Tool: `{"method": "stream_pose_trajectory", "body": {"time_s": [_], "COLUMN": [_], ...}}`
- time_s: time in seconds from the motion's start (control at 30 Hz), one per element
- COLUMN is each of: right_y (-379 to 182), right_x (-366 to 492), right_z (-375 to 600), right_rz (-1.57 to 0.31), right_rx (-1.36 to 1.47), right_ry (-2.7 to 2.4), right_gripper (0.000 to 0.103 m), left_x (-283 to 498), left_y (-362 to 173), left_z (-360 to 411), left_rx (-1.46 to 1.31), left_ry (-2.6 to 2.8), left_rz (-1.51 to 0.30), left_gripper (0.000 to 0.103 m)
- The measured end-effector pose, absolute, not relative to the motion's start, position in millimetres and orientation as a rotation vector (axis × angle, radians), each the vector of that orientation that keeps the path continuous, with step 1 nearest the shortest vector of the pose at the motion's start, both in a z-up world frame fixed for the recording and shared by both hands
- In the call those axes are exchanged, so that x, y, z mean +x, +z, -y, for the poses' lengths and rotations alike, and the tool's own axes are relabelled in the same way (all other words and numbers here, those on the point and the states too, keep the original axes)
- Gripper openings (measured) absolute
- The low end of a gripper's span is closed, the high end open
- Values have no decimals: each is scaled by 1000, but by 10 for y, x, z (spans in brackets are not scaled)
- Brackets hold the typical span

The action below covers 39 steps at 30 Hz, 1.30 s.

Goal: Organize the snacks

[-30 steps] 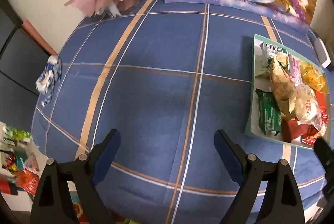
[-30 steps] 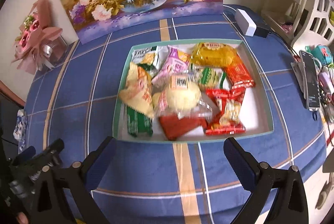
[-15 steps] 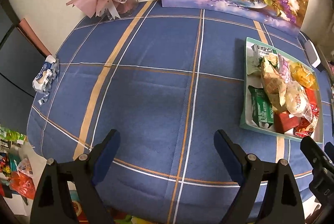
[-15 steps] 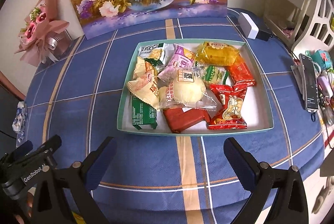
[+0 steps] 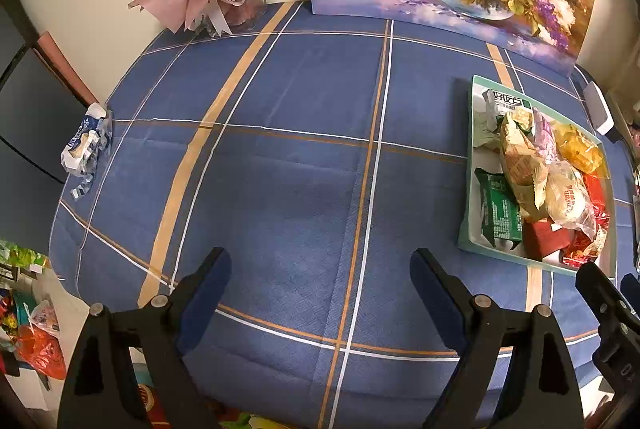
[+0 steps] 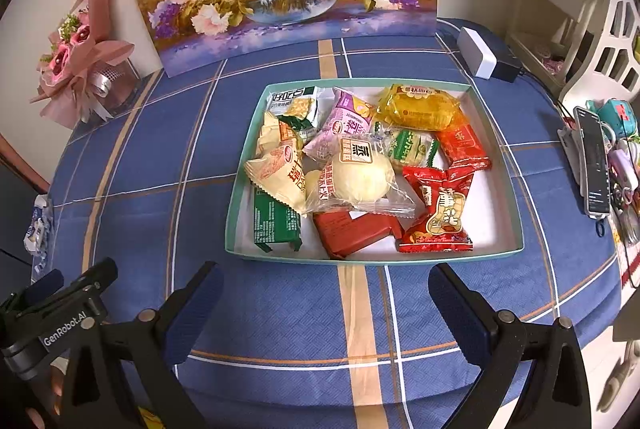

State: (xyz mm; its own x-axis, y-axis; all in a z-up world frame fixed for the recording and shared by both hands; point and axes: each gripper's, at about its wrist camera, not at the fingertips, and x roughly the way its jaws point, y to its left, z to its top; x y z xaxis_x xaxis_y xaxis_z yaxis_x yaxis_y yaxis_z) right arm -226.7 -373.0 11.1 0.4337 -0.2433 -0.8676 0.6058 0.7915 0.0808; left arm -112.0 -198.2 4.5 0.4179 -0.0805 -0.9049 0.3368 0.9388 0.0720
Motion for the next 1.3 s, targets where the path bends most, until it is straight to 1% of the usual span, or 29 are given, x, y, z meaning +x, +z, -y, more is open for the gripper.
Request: {"method": "stream_pose_trajectory", "body": {"time_s": [1.3], "right_y": [77], "right_x": [-2245], "right_z": [3726], "right_rz": [-1001], "right_rx": [407], "right_ry": [-541], "right_gripper": [103], "left_x": [-1079], "left_y": [35], "left_z": [1935], "left_rx": [229], "left_ry": [-244], "left_rz": [-1126], "left_gripper": [91]}}
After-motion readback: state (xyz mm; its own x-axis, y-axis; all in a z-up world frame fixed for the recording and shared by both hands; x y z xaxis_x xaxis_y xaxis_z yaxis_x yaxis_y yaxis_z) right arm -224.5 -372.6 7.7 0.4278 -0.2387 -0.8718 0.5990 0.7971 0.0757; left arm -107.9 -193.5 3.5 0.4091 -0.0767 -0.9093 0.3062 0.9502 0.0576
